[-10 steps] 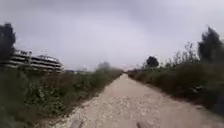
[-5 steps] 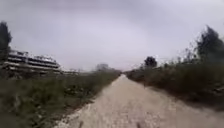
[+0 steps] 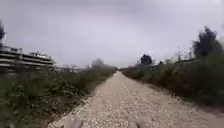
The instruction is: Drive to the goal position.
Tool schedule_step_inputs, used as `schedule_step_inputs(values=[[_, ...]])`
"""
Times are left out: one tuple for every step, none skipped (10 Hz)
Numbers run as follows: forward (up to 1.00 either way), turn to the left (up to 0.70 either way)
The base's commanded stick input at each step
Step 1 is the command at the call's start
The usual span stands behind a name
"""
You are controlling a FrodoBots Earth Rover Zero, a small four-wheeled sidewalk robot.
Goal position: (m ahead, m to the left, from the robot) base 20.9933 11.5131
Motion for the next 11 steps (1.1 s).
schedule_step_inputs(values=[[0.85, -0.34], [0.85, -0.34], [0.85, -0.34], [0.85, -0.34], [0.85, -0.34], [0.85, 0.00], [0.85, 0.00], [0.85, 0.00], [0.85, 0.00], [0.85, 0.00], [0.85, 0.00]])
